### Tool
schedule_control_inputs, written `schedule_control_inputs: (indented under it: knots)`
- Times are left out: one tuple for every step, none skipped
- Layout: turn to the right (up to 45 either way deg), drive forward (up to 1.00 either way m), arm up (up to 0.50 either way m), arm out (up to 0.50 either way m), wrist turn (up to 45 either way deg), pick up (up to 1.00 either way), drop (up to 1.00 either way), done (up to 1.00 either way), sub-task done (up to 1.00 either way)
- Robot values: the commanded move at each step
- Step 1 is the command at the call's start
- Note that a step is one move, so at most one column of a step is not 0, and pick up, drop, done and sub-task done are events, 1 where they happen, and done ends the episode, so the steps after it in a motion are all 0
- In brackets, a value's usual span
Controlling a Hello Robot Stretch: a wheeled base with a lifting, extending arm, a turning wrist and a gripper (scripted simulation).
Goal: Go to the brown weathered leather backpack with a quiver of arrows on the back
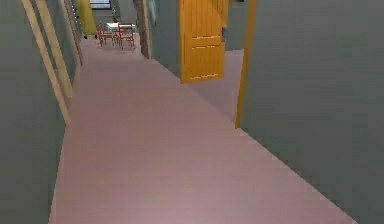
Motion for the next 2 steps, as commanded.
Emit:
schedule_control_inputs:
  knots:
    - [0.0, 1.0, 0.0, 0.0, 0.0, 0.0, 0.0, 0.0, 0.0]
    - [3.0, 0.0, 0.0, 0.0, 0.0, 0.0, 0.0, 0.0, 0.0]
